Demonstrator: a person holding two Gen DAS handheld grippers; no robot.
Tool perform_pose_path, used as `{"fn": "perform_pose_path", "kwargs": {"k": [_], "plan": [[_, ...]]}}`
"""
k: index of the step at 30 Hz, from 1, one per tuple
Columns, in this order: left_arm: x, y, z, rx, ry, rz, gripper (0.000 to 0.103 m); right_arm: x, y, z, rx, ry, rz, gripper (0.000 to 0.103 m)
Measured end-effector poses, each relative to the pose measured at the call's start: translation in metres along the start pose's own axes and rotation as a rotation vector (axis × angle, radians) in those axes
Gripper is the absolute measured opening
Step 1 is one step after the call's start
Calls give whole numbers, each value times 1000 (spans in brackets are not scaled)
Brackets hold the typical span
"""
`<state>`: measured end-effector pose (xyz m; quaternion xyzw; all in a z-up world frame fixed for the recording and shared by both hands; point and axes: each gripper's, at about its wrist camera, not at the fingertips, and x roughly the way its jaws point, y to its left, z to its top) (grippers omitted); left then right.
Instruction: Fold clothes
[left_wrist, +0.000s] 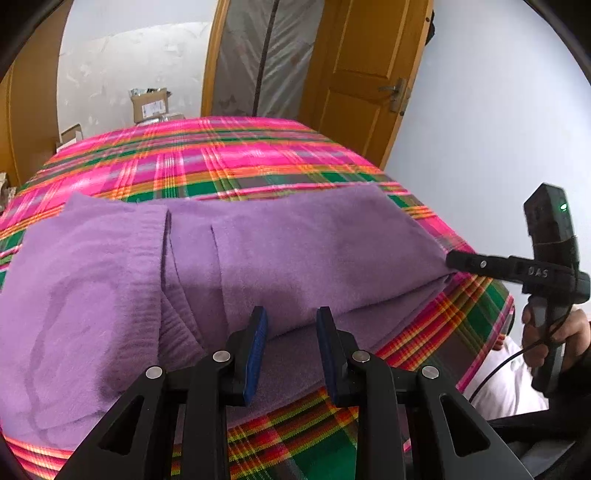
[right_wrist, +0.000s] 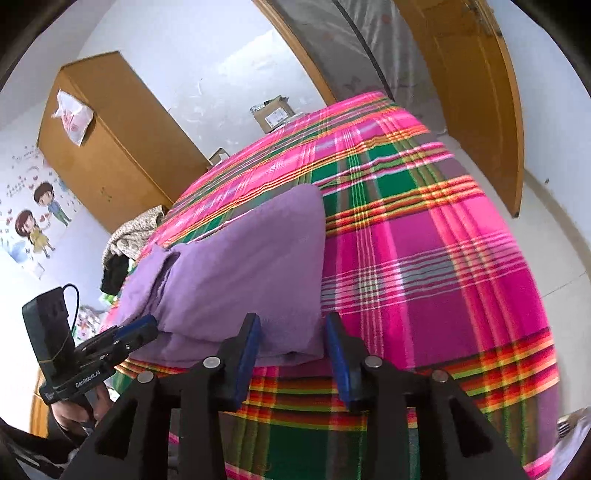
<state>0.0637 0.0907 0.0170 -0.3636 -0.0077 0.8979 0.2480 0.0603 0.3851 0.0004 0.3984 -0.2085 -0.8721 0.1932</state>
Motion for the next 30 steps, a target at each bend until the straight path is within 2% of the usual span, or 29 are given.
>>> {"fn": "perform_pose_path", "kwargs": {"k": [6,8,9,10,13,18,24,26,30], "plan": [[0,-7,6,13,-18,-26,28,4,-16,11,129,-53,73,37],[2,-9,6,17,-8,-33,28,6,-20,15,157,-63,73,30],[4,-10,6,19,-5,-36,28,7,-21,17,161,-67,69,18],[5,-10,6,21,-3,-39,28,10,-19,19,149,-67,64,10],[10,-11,6,22,9,-45,28,17,-16,24,115,-67,46,6],[18,-13,2,32,33,-36,28,19,-19,21,96,-53,-7,6],[14,-12,0,27,21,-39,28,-3,-10,10,34,-74,40,7],[16,-12,-1,25,25,-41,28,3,-7,4,5,-33,26,7],[14,-13,-1,28,26,-38,28,0,-5,4,-10,-43,-15,12]]}}
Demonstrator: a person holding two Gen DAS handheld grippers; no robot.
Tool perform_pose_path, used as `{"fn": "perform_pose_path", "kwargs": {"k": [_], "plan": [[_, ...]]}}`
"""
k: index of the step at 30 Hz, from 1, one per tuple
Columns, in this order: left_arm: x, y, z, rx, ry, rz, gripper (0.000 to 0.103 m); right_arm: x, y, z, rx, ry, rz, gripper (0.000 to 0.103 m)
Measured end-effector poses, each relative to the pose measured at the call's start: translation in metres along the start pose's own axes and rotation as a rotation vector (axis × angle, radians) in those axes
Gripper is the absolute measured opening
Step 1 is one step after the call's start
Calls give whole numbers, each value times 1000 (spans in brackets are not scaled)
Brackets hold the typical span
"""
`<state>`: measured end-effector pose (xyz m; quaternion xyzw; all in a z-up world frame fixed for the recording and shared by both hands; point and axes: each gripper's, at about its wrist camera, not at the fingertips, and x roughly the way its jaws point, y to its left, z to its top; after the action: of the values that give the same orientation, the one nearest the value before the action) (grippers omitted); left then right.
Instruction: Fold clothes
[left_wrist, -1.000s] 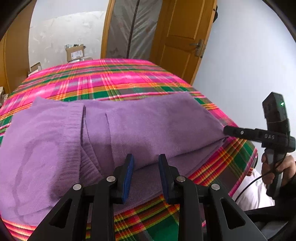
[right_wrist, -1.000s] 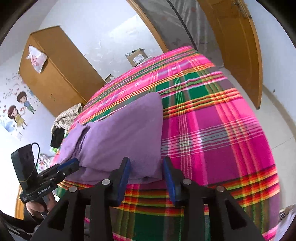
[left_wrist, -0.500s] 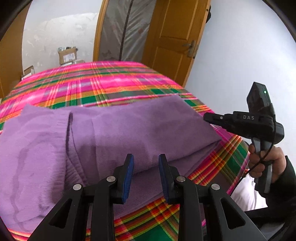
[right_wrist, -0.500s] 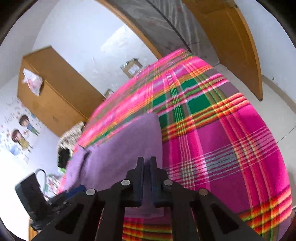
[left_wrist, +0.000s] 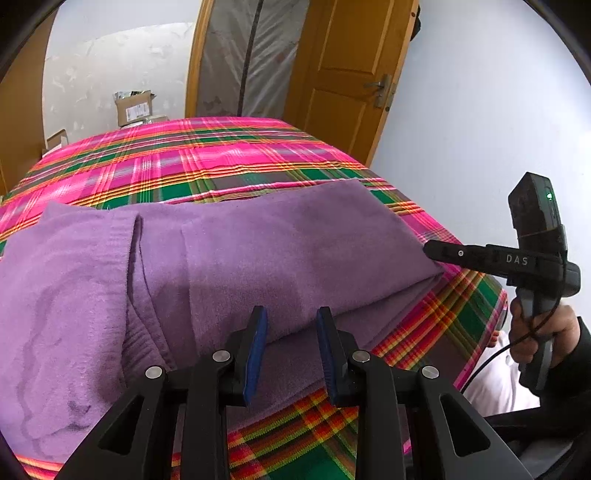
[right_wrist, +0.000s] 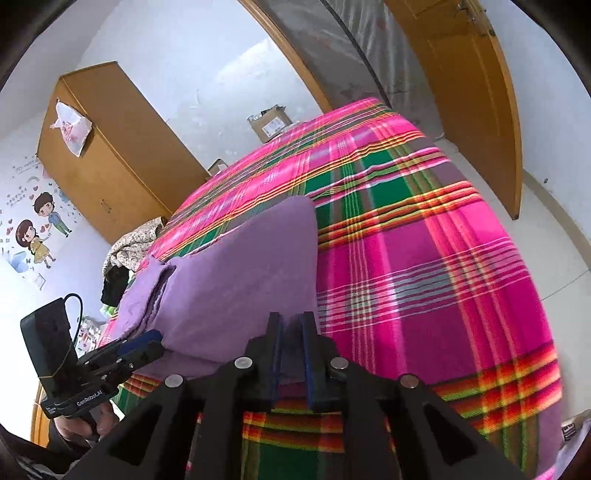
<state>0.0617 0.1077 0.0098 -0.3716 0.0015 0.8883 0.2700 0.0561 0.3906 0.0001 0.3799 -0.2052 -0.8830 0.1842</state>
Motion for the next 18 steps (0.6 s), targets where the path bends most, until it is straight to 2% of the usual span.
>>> {"fn": "perform_pose_path", "kwargs": {"k": [3,6,12,18], "plan": [[-8,4,-1,-15,-15,5,28,-7,-3,1,8,-12,1,19],[-17,12,-1,-42,-39,19,28,-4,-11,2,54,6,46,36],[-29,22,1,-79,-72,58,28,8,-12,1,82,46,121,37],[-24,20,2,-78,-62,45,28,21,-11,10,83,43,134,38]]}}
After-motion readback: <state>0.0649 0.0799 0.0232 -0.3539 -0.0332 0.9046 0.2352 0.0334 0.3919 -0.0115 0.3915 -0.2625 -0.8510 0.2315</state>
